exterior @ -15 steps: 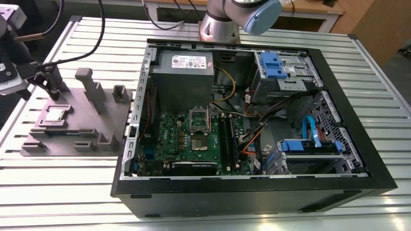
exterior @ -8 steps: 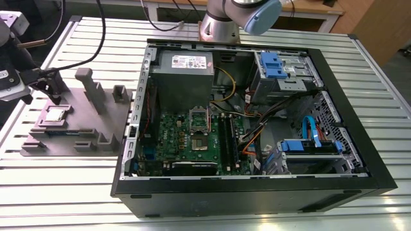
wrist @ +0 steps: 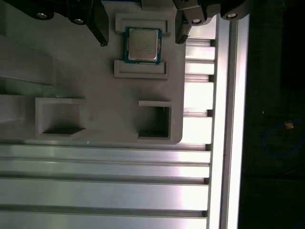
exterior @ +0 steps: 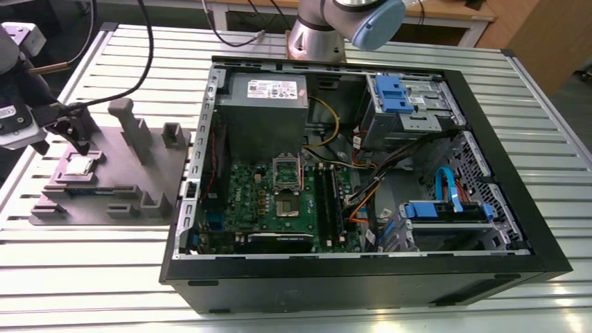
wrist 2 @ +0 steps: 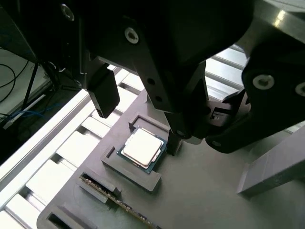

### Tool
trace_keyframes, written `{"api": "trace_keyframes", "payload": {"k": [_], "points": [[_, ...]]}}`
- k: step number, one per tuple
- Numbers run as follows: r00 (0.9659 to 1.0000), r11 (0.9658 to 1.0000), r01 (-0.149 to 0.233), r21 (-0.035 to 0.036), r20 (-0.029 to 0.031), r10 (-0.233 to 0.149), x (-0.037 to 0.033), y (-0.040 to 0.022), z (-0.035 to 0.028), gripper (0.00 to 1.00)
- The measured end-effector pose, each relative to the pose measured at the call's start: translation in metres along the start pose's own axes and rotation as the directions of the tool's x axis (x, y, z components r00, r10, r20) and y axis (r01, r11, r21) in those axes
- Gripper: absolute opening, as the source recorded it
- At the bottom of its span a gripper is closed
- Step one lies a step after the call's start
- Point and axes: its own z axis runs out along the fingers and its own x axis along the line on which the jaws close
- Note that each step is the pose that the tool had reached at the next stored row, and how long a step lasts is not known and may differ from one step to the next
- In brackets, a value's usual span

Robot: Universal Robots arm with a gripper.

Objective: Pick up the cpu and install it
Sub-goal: 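Pick up the cpu and move it towards the insertion slot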

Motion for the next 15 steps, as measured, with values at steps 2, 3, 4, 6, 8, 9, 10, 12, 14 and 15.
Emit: {"api": "trace_keyframes", "payload": {"k": [2, 3, 4, 6, 8, 9, 10, 12, 14, 15], "points": [[1.0000, 1.0000, -0.001, -0.0001, 0.0001, 0.001, 0.0000, -0.0001, 0.0020, 0.66], [1.0000, 1.0000, -0.001, 0.0000, 0.0001, 0.001, 0.0000, -0.0002, 0.0028, 0.66], [1.0000, 1.0000, -0.001, -0.0001, 0.0001, 0.001, 0.0000, -0.0002, 0.0034, 0.66], [1.0000, 1.0000, -0.001, -0.0001, 0.0001, 0.001, -0.0001, -0.0003, 0.0047, 0.66], [1.0000, 1.0000, -0.002, -0.0001, 0.0002, 0.002, -0.0002, -0.0003, 0.0060, 0.66], [1.0000, 1.0000, -0.003, -0.0001, 0.0002, 0.003, -0.0003, -0.0003, 0.0065, 0.66], [1.0000, 1.0000, -0.006, -0.0001, 0.0004, 0.006, -0.0004, -0.0004, 0.0071, 0.66], [1.0000, 1.0000, -0.009, -0.0002, 0.0006, 0.009, -0.0005, -0.0005, 0.0083, 0.66], [1.0000, 1.0000, -0.010, -0.0001, 0.0005, 0.010, -0.0005, -0.0005, 0.0095, 0.66], [0.9999, 0.9999, -0.010, -0.0002, 0.0007, 0.010, -0.0006, -0.0006, 0.0103, 0.66]]}}
